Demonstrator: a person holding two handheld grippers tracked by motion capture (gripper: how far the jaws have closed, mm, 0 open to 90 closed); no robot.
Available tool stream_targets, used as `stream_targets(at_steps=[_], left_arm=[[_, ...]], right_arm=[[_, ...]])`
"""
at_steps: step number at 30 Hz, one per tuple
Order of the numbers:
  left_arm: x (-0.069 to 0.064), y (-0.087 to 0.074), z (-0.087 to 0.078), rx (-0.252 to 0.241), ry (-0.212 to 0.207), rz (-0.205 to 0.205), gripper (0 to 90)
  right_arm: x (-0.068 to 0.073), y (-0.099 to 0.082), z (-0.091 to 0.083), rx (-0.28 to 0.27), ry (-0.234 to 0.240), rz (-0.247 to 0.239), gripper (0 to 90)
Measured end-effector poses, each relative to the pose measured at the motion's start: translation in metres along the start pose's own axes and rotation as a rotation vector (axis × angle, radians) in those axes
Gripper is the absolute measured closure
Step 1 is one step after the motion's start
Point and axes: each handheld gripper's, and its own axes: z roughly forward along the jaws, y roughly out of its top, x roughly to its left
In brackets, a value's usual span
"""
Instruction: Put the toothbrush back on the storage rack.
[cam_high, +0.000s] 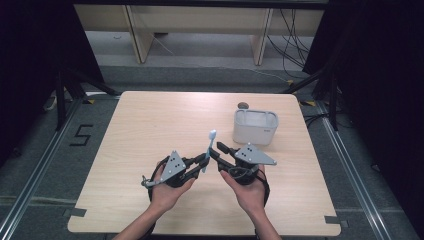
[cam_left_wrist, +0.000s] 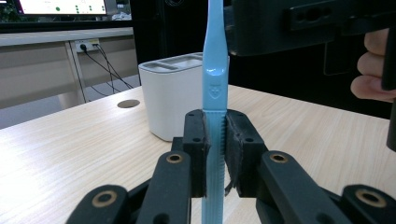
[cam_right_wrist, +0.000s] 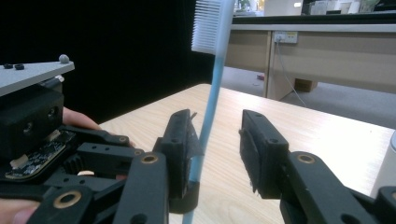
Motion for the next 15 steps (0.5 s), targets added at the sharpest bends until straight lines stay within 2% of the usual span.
stream_targets(at_steps=[3,4,5,6,10,12,15], left_arm=[[-0.0020,0.0000,0.0018,-0.001,-0.002,-0.002,78.4],[-0.0026,0.0000,0.0025,-0.002,-0.003,0.000,78.4],[-0.0035,0.0000,0.0031,-0.001,-0.004,-0.003,78.4],[-0.0041,-0.0001,0.0042,-0.004,-0.007,0.001,78.5],[-0.0060,0.0003,0.0060,-0.009,-0.005,-0.004,78.4],[-0.0066,0.0005,0.0063,-0.005,-0.003,-0.005,78.4],[-0.0078,0.0004,0.0071,-0.009,-0.004,-0.003,78.4]], right_arm=[[0.0000,0.0000,0.0010,-0.003,-0.012,-0.001,65.5],[0.0013,0.0000,0.0005,0.008,-0.011,0.016,66.1],[-0.0010,0.0001,0.0017,-0.005,-0.011,-0.016,66.9],[-0.0008,-0.0002,0.0026,-0.013,-0.002,-0.006,67.7],[0.0017,-0.0005,0.0028,-0.019,-0.013,0.035,71.9],[0.0004,-0.0001,0.0036,-0.030,-0.008,0.028,73.6],[0.0002,0.0001,0.0031,-0.031,-0.026,0.038,76.1]])
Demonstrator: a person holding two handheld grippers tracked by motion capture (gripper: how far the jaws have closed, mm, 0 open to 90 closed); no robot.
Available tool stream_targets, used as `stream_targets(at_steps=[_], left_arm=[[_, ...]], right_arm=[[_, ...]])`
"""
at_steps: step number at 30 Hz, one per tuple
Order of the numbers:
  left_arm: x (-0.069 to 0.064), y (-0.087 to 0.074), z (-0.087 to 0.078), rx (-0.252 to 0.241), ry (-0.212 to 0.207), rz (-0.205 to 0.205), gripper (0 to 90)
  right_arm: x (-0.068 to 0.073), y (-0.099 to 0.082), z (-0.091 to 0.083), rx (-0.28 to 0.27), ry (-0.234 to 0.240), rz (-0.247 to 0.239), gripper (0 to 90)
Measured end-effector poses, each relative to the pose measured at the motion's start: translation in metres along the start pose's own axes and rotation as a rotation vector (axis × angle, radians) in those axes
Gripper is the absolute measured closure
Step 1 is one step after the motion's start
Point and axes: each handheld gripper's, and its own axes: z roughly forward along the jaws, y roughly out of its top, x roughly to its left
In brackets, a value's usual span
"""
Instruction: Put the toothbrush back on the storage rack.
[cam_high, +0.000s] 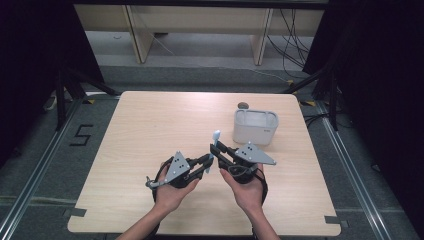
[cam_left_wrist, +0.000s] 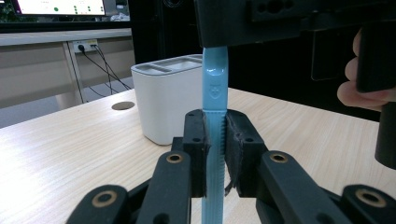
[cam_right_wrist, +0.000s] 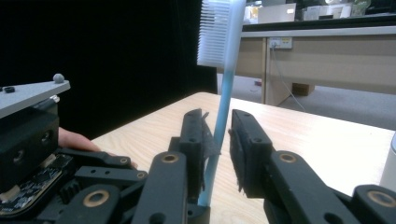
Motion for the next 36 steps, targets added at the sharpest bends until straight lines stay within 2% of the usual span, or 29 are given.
stream_targets(at_steps=[1,5,7,8,9,10,11,16,17,20,22,25,26,29,30,31,32,33,36], left_arm=[[0.000,0.000,0.000,0.003,0.001,0.000,78.5],[-0.002,0.001,0.001,-0.005,0.002,-0.009,78.4],[-0.002,0.001,0.002,-0.005,0.004,-0.011,78.4],[-0.002,0.001,0.002,-0.003,0.004,-0.012,78.4],[-0.002,0.001,0.002,-0.003,0.004,-0.013,78.5],[-0.003,0.001,0.003,-0.005,0.004,-0.016,78.4],[-0.003,0.001,0.004,-0.006,0.004,-0.019,78.4],[-0.004,0.002,0.006,0.001,-0.004,-0.022,77.7],[-0.004,0.002,0.007,-0.003,-0.006,-0.019,76.7],[-0.005,0.003,0.008,0.007,-0.004,0.003,68.2],[-0.004,0.002,0.007,0.028,0.000,0.018,63.3],[-0.003,0.001,0.003,0.043,0.012,0.039,59.2],[-0.002,0.001,0.001,0.047,0.016,0.043,57.9],[0.005,0.000,-0.008,0.058,0.035,0.041,54.3],[0.006,0.000,-0.010,0.059,0.041,0.037,53.4],[0.008,-0.001,-0.013,0.063,0.046,0.030,52.9],[0.011,-0.001,-0.016,0.068,0.052,0.032,52.1],[0.013,-0.001,-0.019,0.067,0.062,0.032,51.5],[0.020,-0.003,-0.028,0.074,0.085,0.029,49.3]], right_arm=[[-0.002,0.000,0.000,-0.010,-0.010,-0.021,77.1],[-0.002,0.000,0.001,-0.010,-0.004,-0.018,81.3],[0.000,-0.001,0.001,-0.003,0.008,0.012,82.4],[-0.001,-0.001,0.001,-0.016,0.001,-0.007,83.1],[-0.001,-0.001,0.001,-0.010,0.007,0.014,83.7],[-0.001,-0.001,0.001,-0.009,-0.003,0.016,84.2],[-0.002,-0.001,0.001,-0.016,-0.008,-0.003,84.6],[-0.001,-0.001,0.000,-0.008,-0.004,0.020,86.1],[-0.002,-0.001,0.000,-0.013,-0.007,0.001,86.2],[-0.002,0.000,-0.001,-0.012,-0.009,0.020,86.2],[-0.004,0.001,-0.002,-0.010,-0.023,-0.004,86.2],[-0.005,0.001,-0.002,-0.005,-0.024,0.008,86.2],[-0.007,0.002,-0.003,-0.008,-0.030,-0.008,86.3],[-0.008,0.002,-0.004,-0.006,-0.035,0.000,86.2],[-0.007,0.002,-0.005,0.001,-0.047,0.020,86.2],[-0.010,0.002,-0.005,-0.006,-0.051,-0.018,86.2],[-0.010,0.002,-0.005,-0.007,-0.052,-0.023,86.2],[-0.009,0.002,-0.005,0.006,-0.047,0.000,86.2],[-0.010,0.002,-0.006,0.012,-0.052,0.001,86.2]])
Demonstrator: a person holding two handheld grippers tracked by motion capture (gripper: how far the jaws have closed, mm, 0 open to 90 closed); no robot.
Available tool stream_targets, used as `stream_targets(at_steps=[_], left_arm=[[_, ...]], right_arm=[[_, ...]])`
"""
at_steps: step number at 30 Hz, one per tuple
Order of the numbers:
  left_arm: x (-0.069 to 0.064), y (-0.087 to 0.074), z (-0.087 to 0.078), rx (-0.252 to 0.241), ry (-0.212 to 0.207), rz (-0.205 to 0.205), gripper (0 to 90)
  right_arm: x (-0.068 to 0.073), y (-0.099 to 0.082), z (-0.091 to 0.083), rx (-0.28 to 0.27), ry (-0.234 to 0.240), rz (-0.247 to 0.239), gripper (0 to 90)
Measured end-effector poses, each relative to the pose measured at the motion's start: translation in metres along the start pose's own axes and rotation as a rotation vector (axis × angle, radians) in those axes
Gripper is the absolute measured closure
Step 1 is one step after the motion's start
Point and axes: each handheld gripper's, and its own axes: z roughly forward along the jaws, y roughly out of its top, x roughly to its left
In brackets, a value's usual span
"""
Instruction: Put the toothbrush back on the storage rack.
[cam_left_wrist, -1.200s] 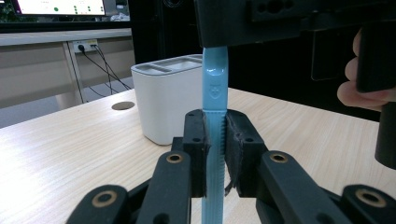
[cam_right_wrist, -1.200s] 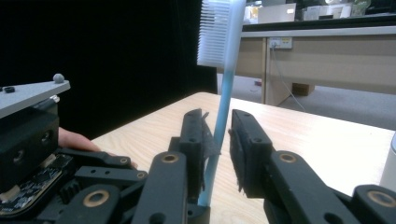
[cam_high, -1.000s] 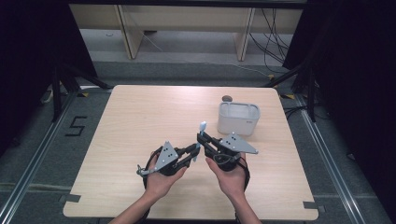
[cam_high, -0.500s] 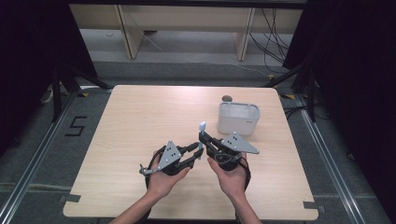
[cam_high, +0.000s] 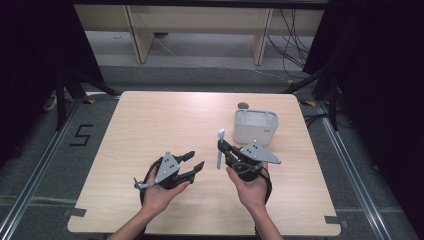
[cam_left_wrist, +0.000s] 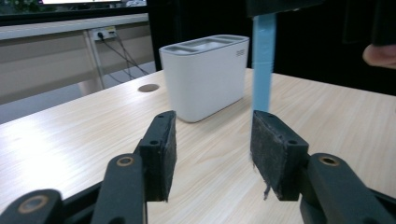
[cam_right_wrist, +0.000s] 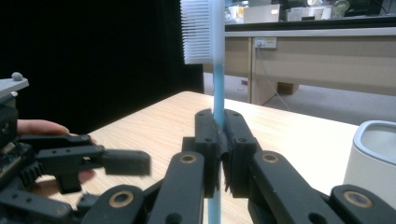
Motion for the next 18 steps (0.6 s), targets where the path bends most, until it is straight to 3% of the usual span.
stream_targets(at_steps=[2,9,16,18], left_arm=[[0.005,-0.002,-0.004,-0.001,0.011,-0.004,47.8],[0.022,-0.008,-0.021,-0.007,0.055,0.007,44.9],[0.034,-0.017,-0.038,-0.005,0.098,-0.004,43.6],[0.037,-0.022,-0.042,-0.013,0.102,-0.024,42.8]], right_arm=[[-0.003,0.000,0.000,-0.014,-0.007,-0.027,86.2],[-0.006,0.001,-0.002,0.002,-0.012,-0.013,86.1],[-0.008,0.000,-0.003,0.007,-0.024,-0.015,86.1],[-0.009,-0.001,-0.003,0.011,-0.018,-0.011,86.1]])
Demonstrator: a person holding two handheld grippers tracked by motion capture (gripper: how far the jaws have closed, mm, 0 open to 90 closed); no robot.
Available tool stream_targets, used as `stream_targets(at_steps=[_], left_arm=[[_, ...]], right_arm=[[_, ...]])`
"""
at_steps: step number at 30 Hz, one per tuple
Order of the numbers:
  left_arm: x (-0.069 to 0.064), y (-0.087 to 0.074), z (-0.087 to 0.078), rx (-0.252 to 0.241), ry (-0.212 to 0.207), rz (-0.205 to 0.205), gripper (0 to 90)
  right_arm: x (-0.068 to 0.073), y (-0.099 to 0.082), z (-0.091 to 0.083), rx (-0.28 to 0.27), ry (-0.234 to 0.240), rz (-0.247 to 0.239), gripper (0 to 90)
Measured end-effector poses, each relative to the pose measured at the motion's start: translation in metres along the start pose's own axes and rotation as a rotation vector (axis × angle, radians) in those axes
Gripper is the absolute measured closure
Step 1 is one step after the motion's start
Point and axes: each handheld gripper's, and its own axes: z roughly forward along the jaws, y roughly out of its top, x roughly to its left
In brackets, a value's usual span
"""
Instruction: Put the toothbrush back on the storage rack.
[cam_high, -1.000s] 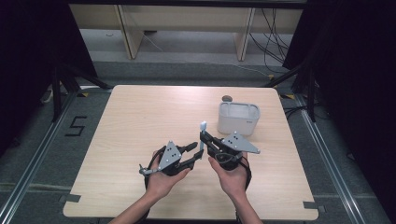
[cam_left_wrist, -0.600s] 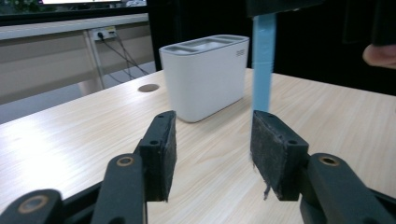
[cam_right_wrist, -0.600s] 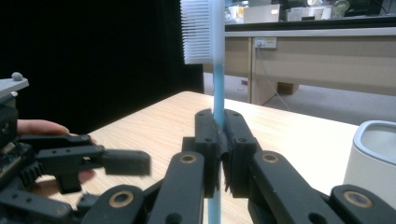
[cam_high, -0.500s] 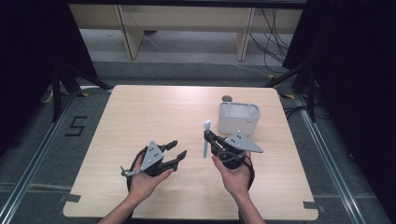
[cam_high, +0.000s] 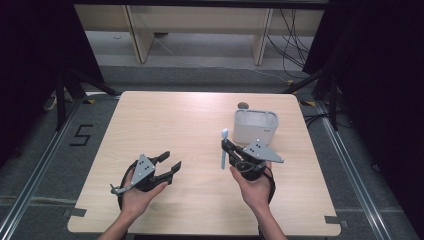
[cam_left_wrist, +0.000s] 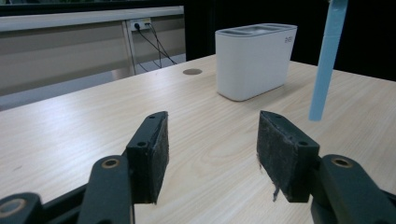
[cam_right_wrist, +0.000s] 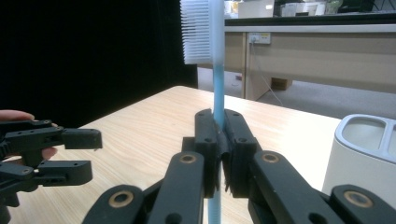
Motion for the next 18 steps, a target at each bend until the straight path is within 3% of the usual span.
stream_targets(at_steps=[6,7,8,11,13,14,18], left_arm=[[0.009,-0.012,-0.011,0.009,0.036,-0.016,42.0],[0.011,-0.014,-0.012,-0.002,0.040,-0.018,42.0],[0.011,-0.015,-0.015,0.014,0.058,-0.038,42.0],[0.017,-0.018,-0.019,0.007,0.086,-0.053,42.1],[0.020,-0.021,-0.018,-0.015,0.084,-0.050,42.1],[0.020,-0.021,-0.021,0.007,0.099,-0.057,42.0],[0.021,-0.026,-0.020,0.012,0.106,-0.065,41.9]], right_arm=[[-0.003,0.001,-0.003,0.011,-0.018,-0.021,86.1],[-0.004,0.000,-0.002,-0.009,-0.018,-0.025,86.1],[-0.004,0.000,-0.002,0.000,-0.020,-0.007,86.0],[-0.006,0.001,-0.004,-0.001,-0.035,-0.015,86.1],[-0.009,0.002,-0.005,-0.002,-0.026,-0.013,86.1],[-0.009,0.002,-0.005,-0.001,-0.035,-0.015,86.1],[-0.013,0.003,-0.007,-0.003,-0.049,-0.015,86.0]])
